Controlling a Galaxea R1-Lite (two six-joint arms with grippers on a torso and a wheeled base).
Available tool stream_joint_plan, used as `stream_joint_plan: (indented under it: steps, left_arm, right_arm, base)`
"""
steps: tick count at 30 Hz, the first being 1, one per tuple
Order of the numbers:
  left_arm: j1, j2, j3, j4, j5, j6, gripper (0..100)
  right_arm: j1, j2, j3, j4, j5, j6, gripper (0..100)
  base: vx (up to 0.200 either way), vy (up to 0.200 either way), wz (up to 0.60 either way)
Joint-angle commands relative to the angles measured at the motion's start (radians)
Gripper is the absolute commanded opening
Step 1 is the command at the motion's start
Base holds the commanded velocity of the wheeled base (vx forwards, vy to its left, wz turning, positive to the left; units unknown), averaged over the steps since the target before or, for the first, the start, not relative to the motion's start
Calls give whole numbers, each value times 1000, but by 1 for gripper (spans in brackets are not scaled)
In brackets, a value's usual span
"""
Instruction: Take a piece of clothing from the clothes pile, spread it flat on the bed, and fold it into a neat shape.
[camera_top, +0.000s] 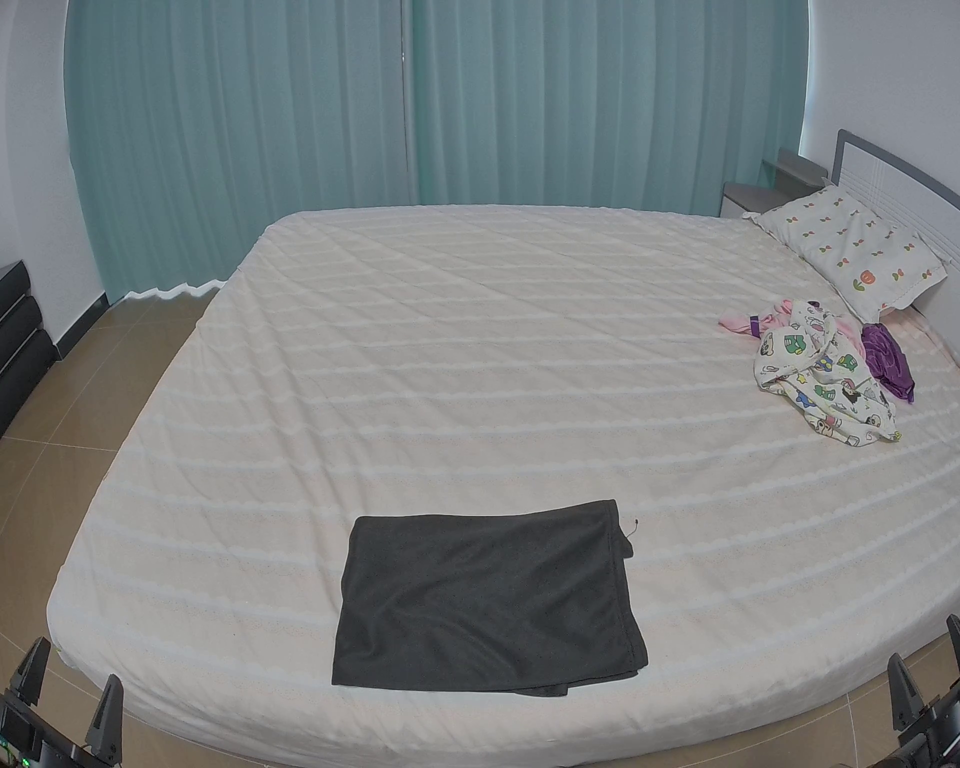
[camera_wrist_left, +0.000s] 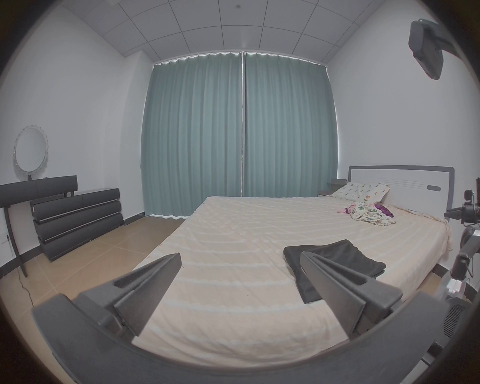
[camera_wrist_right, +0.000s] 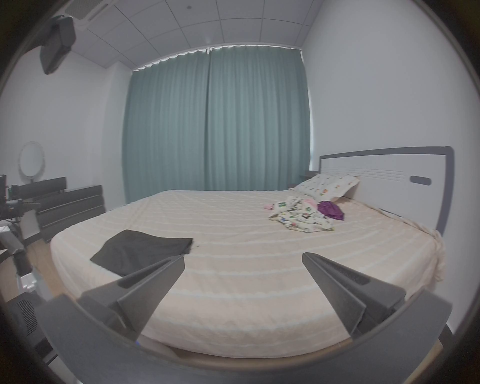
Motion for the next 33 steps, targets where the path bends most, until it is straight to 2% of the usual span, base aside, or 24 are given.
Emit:
stream_joint_plan:
  steps: [1,4,12,18,19,20,22,28,31,32,33]
  left_arm:
    - [0,-10,18,0,7,-1,100]
    - [0,-10,18,0,8,-6,100]
    - [0,-10,18,0,8,-6,100]
    - [0,-10,18,0,8,-4,100]
    - [0,-10,18,0,8,-4,100]
    - [0,-10,18,0,8,-7,100]
    - [0,-10,18,0,8,-10,100]
    - [0,-10,18,0,10,-13,100]
    - [0,-10,18,0,13,-13,100]
    - [0,-10,18,0,13,-15,100]
    - [0,-10,18,0,13,-13,100]
  right_arm:
    - [0,-3,-20,21,-40,-4,100]
    - [-6,18,-22,22,-126,-10,100]
    - [2,67,-22,22,-148,-10,100]
    - [-46,69,-22,16,-211,-10,100]
    - [-38,63,-20,16,-197,-5,100]
    - [-3,17,-19,16,-134,1,100]
    - [3,-10,-13,8,-96,-1,100]
    - [3,-10,-3,-24,-68,-16,100]
    - [3,-10,6,-36,41,-28,100]
    - [3,-10,7,-39,56,-27,100]
    - [3,-10,9,-47,118,-7,100]
  base:
    - [0,0,0]
    - [0,0,0]
    - [0,0,0]
    - [0,0,0]
    - [0,0,0]
    - [0,0,0]
    - [0,0,0]
    - [0,0,0]
    - [0,0,0]
    - [0,0,0]
    - [0,0,0]
